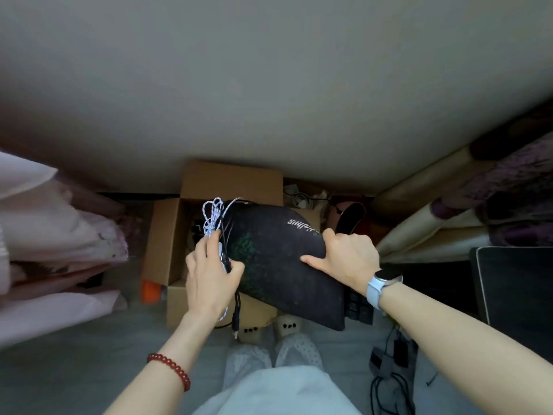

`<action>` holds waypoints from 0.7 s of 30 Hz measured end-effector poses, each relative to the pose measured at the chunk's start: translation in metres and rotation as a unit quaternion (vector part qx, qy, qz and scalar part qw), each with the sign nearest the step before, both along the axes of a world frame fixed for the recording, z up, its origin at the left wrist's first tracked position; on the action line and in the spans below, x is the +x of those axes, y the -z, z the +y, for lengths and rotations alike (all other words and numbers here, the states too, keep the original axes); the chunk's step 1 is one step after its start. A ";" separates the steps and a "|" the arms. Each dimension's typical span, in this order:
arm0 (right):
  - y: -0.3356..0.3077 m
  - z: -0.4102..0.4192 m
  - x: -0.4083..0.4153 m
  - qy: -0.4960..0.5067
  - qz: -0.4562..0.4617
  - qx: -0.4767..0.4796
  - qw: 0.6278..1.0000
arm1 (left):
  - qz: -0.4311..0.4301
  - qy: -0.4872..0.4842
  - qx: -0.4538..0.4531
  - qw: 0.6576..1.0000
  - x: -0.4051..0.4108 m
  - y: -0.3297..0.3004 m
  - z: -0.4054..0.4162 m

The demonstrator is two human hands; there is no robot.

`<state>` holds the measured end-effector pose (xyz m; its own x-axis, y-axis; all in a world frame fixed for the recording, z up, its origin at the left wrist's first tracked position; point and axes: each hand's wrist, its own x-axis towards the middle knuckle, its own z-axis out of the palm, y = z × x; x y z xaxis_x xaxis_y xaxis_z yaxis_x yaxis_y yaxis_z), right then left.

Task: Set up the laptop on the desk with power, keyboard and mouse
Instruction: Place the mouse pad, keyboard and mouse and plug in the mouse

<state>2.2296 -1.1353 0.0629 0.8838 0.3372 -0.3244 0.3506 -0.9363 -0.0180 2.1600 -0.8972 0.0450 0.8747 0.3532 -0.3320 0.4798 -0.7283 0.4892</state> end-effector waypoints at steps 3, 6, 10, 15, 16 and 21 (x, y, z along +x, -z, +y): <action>-0.035 -0.007 -0.018 0.017 -0.017 -0.004 1.000 | -0.049 0.015 -0.006 0.999 -0.008 -0.035 0.003; -0.073 -0.016 -0.041 0.056 -0.039 -0.004 0.998 | -0.115 0.063 -0.018 0.991 -0.010 -0.075 0.005; -0.121 -0.034 -0.070 0.103 -0.090 -0.015 0.990 | -0.187 0.129 -0.042 0.973 -0.002 -0.128 -0.006; -0.186 -0.075 -0.122 0.175 -0.181 -0.032 0.967 | -0.278 0.203 -0.090 0.934 -0.005 -0.195 -0.050; -0.197 -0.085 -0.133 0.193 -0.193 -0.032 0.962 | -0.293 0.217 -0.100 0.926 -0.008 -0.206 -0.060; -0.253 -0.139 -0.207 0.265 -0.245 -0.064 0.931 | -0.359 0.296 -0.134 0.875 -0.037 -0.252 -0.124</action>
